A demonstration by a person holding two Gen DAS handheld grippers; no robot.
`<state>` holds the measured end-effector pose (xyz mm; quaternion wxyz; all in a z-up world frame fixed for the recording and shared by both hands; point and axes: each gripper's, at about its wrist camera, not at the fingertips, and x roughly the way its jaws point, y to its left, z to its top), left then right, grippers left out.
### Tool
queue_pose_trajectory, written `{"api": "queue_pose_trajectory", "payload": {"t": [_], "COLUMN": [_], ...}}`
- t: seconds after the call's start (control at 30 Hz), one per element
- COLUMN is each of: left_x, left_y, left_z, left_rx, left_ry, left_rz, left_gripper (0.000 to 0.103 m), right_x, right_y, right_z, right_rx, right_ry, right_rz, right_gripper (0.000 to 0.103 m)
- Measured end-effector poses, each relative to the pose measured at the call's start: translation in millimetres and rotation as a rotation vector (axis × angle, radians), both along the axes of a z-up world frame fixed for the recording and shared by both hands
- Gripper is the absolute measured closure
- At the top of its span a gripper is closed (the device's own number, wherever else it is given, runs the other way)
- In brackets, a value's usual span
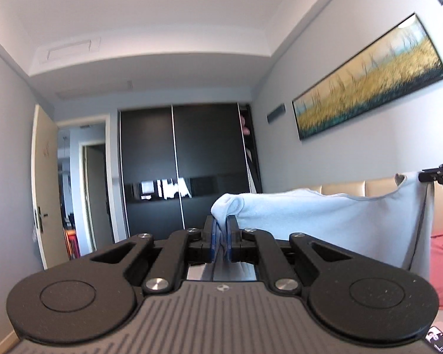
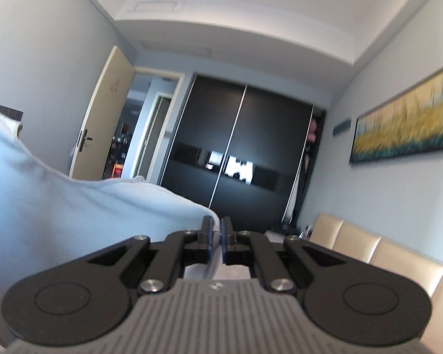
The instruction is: Fold clothes
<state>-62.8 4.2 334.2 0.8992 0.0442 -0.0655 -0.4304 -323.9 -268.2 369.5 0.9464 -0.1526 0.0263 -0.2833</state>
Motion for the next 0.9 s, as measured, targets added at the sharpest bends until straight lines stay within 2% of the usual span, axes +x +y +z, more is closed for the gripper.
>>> {"api": "queue_pose_trajectory", "payload": {"t": [0.13,0.23,0.37,0.47,0.57,0.7,0.8,0.9], "left_x": [-22.9,-26.0,-5.3,26.5,60.4,95.4,108.2,120.5], "left_y": [13.5,12.7,-2.9,-26.4,-62.8,-114.6,-144.5,-167.2], "left_z": [0.7,1.4,-12.1,-34.5,-73.3,-146.9,-205.8,-263.5], "left_rx": [-0.006,0.026,0.093,0.168,0.279,0.442,0.528,0.617], "left_ry": [-0.02,-0.018,0.007,0.103,0.209,0.344,0.449,0.563], "left_rz": [0.016,0.032,0.072,0.059,0.014,-0.074,-0.136,-0.194], "left_gripper": [0.098,0.099,0.103,0.103,0.103,0.102,0.102,0.09], "right_x": [-31.8,-42.2,-25.3,0.1,42.1,100.3,130.1,141.4], "right_y": [28.3,40.8,34.2,17.1,-7.4,-38.6,-65.7,-86.5], "right_z": [-3.1,-3.2,-12.4,-32.2,-66.4,-130.4,-178.5,-214.8], "right_rx": [-0.048,-0.069,-0.027,0.063,0.137,0.205,0.268,0.338], "right_ry": [-0.061,-0.073,-0.019,0.047,0.163,0.326,0.411,0.448], "right_rz": [0.0,0.005,0.008,0.02,0.024,-0.018,-0.061,-0.093], "right_gripper": [0.097,0.096,0.096,0.096,0.096,0.096,0.097,0.096]}}
